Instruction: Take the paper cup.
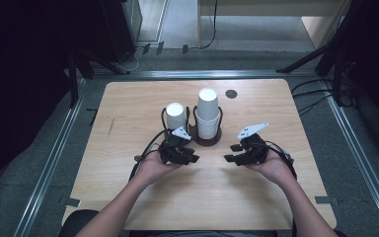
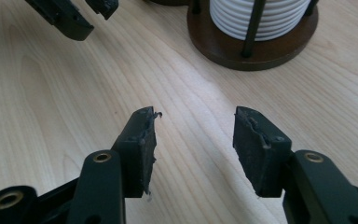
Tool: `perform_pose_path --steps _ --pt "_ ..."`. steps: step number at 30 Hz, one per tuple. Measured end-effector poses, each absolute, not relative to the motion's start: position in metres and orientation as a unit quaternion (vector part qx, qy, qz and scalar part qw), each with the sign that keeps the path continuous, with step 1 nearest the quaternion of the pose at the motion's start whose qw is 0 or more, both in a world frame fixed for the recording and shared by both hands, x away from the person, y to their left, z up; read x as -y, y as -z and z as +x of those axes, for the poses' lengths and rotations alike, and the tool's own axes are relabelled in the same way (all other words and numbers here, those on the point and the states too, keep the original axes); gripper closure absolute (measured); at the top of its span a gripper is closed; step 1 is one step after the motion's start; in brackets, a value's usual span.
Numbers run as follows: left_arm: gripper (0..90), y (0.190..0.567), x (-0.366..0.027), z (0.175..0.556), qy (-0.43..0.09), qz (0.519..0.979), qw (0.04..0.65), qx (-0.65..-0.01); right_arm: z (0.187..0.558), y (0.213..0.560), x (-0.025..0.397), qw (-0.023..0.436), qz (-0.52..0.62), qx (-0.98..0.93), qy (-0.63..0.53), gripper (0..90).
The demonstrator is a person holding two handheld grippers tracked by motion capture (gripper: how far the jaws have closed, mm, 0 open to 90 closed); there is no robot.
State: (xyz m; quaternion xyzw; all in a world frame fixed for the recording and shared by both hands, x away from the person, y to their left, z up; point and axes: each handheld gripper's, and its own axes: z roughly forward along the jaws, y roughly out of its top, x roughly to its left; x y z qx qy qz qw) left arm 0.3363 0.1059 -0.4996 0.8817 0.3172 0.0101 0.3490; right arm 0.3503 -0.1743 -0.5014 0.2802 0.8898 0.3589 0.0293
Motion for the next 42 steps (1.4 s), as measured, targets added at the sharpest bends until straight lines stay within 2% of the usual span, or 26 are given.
perform_pose_path --steps 5,7,12,17,19,25,42 --pt "63.0 0.498 -0.109 0.340 -0.011 0.875 0.363 -0.321 0.350 0.505 0.176 0.012 0.288 -0.889 -0.355 54.0" --pt "66.8 0.494 -0.112 0.341 -0.006 0.872 0.369 -0.322 0.352 0.505 0.178 0.002 0.311 -0.884 -0.349 53.9" --pt "76.5 0.492 -0.117 0.345 0.004 0.865 0.380 -0.327 0.358 0.496 0.181 0.016 0.319 -0.876 -0.362 49.2" --pt "82.0 0.490 -0.118 0.345 -0.006 0.863 0.383 -0.328 0.363 0.486 0.181 0.029 0.324 -0.868 -0.375 48.2" --pt "83.1 0.487 -0.115 0.346 -0.004 0.860 0.385 -0.336 0.368 0.479 0.182 0.043 0.316 -0.871 -0.375 46.4" --pt "86.7 0.474 -0.109 0.348 -0.022 0.854 0.397 -0.337 0.378 0.460 0.182 0.043 0.312 -0.870 -0.380 42.8" --pt "89.3 0.453 -0.087 0.375 -0.053 0.839 0.408 -0.355 0.407 0.404 0.175 0.062 0.285 -0.877 -0.381 33.9"
